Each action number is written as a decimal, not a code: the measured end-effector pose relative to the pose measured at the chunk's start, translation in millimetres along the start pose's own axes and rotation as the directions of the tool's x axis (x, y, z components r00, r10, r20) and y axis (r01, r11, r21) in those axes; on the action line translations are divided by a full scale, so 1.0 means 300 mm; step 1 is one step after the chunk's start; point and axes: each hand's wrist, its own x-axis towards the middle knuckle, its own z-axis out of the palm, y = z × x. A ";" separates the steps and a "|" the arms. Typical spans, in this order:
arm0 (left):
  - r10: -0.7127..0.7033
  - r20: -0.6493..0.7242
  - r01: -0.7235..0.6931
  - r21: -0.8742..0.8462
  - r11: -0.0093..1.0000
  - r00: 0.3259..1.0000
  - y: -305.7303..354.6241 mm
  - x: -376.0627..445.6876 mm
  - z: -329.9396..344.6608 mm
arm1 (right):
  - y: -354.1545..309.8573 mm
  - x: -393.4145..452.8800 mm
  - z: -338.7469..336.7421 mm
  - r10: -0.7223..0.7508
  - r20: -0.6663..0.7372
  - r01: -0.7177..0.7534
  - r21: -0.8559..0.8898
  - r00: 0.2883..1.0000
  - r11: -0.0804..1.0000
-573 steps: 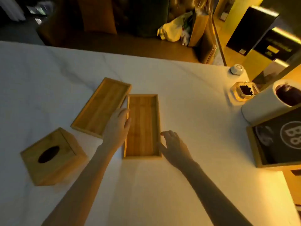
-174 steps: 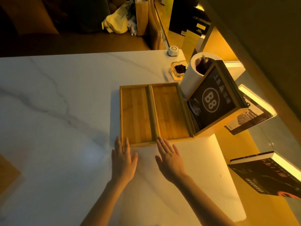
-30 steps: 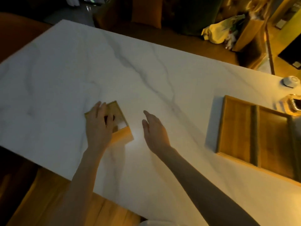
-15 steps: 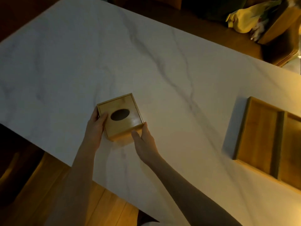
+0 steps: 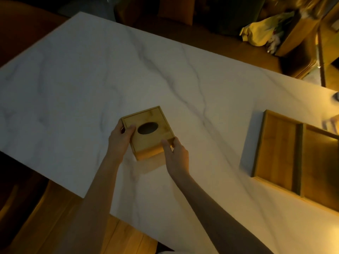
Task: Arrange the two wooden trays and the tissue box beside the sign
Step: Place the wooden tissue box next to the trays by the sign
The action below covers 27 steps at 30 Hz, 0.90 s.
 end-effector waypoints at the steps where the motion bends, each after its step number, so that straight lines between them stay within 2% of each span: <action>1: 0.024 0.012 -0.025 0.021 0.999 1.000 0.015 -0.010 0.016 | 0.001 -0.007 -0.024 -0.006 -0.028 0.006 -0.008 1.000 1.000; 9: 0.213 0.094 -0.226 0.171 0.959 0.973 0.163 -0.141 0.216 | 0.058 -0.070 -0.267 -0.054 -0.238 0.055 -0.004 0.970 0.998; 12: 0.273 0.167 -0.302 0.190 0.934 0.948 0.204 -0.203 0.295 | 0.084 -0.102 -0.371 -0.058 -0.299 0.062 0.004 0.953 0.998; 19: 0.383 0.396 -0.451 0.094 0.887 0.835 0.250 -0.368 0.516 | 0.202 -0.215 -0.643 -0.029 -0.458 0.050 0.034 0.888 0.998; 27: 0.385 0.613 -0.510 0.034 0.860 0.690 0.224 -0.559 0.822 | 0.413 -0.398 -0.881 0.104 -0.617 -0.079 0.068 0.780 0.995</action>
